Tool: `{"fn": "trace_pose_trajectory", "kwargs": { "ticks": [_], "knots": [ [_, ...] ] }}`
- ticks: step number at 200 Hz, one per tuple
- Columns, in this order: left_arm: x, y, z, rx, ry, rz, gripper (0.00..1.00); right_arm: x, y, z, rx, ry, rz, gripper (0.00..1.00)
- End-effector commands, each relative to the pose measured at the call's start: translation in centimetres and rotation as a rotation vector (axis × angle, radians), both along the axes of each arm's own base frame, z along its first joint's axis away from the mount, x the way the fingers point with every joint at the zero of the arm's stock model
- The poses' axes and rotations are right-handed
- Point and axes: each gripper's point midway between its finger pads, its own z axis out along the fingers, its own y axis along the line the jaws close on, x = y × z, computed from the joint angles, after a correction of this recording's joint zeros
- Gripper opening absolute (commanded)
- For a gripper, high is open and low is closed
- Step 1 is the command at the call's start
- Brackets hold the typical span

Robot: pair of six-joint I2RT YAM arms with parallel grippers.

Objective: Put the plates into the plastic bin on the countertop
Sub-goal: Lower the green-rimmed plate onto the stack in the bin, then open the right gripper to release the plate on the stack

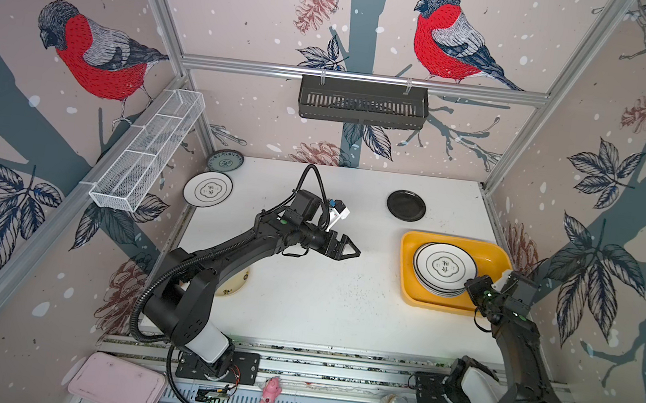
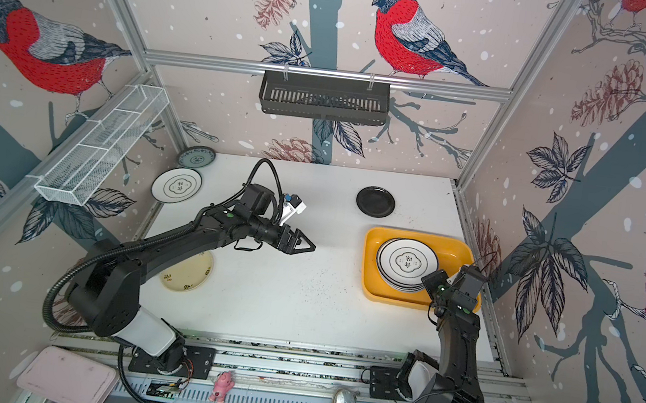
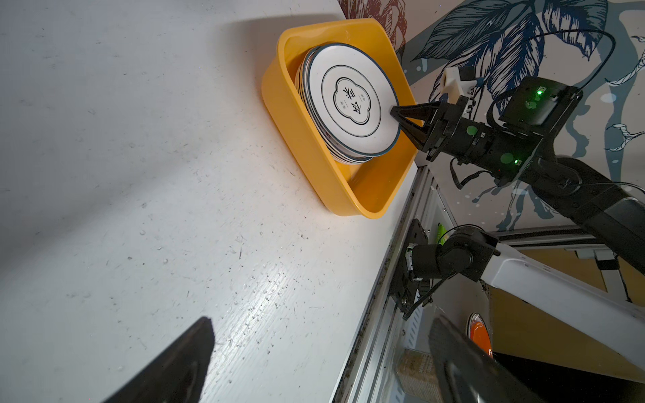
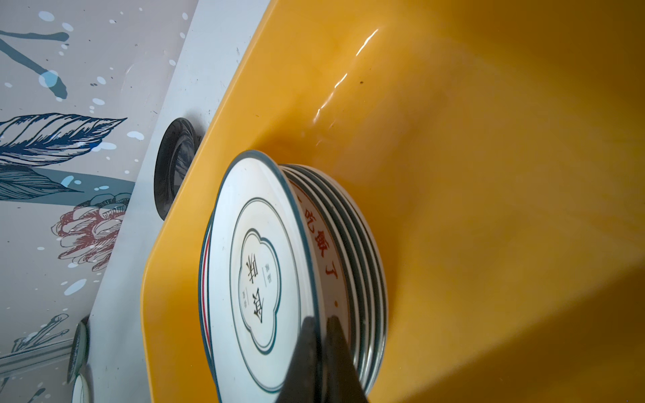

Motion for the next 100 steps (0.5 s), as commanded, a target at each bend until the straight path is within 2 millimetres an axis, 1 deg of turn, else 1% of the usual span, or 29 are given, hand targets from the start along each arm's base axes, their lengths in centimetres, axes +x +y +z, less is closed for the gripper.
{"fn": "trace_pose_trajectory", "kwargs": {
  "ticks": [1, 22, 46, 59, 100],
  "knots": [
    [-0.21, -0.05, 0.43, -0.003, -0.019, -0.017, 0.96, 0.18, -0.33, -0.37, -0.032, 0.010, 0.013, 0.02],
    [-0.16, 0.08, 0.48, 0.002, -0.022, -0.012, 0.96, 0.37, -0.33, -0.76, -0.028, 0.019, 0.019, 0.06],
    [0.02, 0.27, 0.69, 0.009, -0.038, -0.001, 0.96, 0.45, -0.43, -1.01, -0.029, 0.037, 0.023, 0.06],
    [0.07, 0.28, 0.63, 0.011, -0.036, 0.000, 0.96, 0.48, -0.46, -1.01, -0.027, 0.033, 0.019, 0.08],
    [0.19, 0.38, 0.51, 0.018, -0.035, 0.005, 0.96, 0.49, -0.58, -1.08, -0.035, 0.036, 0.018, 0.23]
  ]
}}
